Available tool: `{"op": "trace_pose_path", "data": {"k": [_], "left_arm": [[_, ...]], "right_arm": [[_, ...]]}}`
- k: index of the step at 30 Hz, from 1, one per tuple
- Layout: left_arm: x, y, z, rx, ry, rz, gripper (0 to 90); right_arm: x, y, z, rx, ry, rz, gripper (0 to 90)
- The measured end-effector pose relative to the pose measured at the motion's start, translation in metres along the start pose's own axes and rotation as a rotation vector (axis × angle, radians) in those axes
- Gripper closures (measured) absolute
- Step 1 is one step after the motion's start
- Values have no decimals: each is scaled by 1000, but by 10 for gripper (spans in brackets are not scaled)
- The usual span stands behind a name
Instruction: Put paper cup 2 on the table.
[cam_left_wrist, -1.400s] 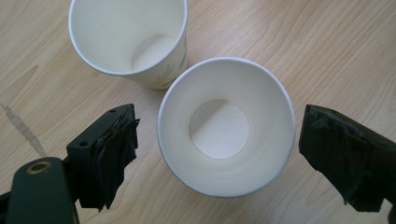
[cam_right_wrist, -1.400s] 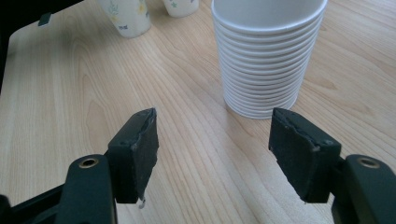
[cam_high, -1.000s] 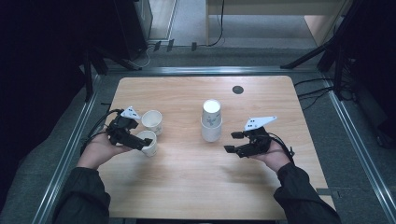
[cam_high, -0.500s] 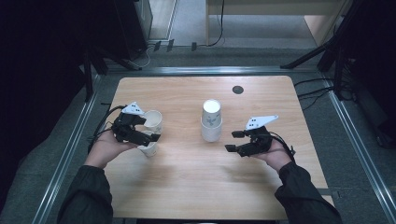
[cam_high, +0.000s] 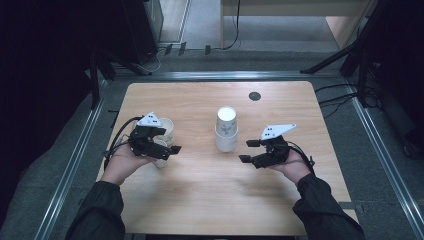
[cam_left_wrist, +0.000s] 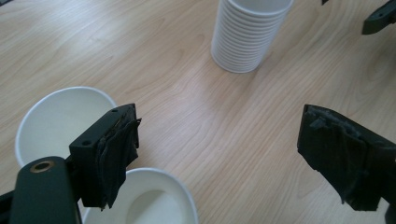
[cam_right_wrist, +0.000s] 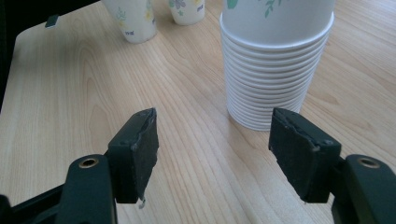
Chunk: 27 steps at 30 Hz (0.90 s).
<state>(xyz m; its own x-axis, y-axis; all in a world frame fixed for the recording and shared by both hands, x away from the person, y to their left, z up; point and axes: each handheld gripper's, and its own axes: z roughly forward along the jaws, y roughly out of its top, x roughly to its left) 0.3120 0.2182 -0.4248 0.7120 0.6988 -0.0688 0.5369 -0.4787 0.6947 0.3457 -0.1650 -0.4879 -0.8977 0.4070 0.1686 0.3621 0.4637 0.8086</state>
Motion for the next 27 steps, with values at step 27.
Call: {"op": "trace_pose_path", "data": {"k": [27], "left_arm": [[-33, -2, 23, -80, -22, 42, 132]], "right_arm": [[3, 2, 0, -7, -18, -18, 329]]}}
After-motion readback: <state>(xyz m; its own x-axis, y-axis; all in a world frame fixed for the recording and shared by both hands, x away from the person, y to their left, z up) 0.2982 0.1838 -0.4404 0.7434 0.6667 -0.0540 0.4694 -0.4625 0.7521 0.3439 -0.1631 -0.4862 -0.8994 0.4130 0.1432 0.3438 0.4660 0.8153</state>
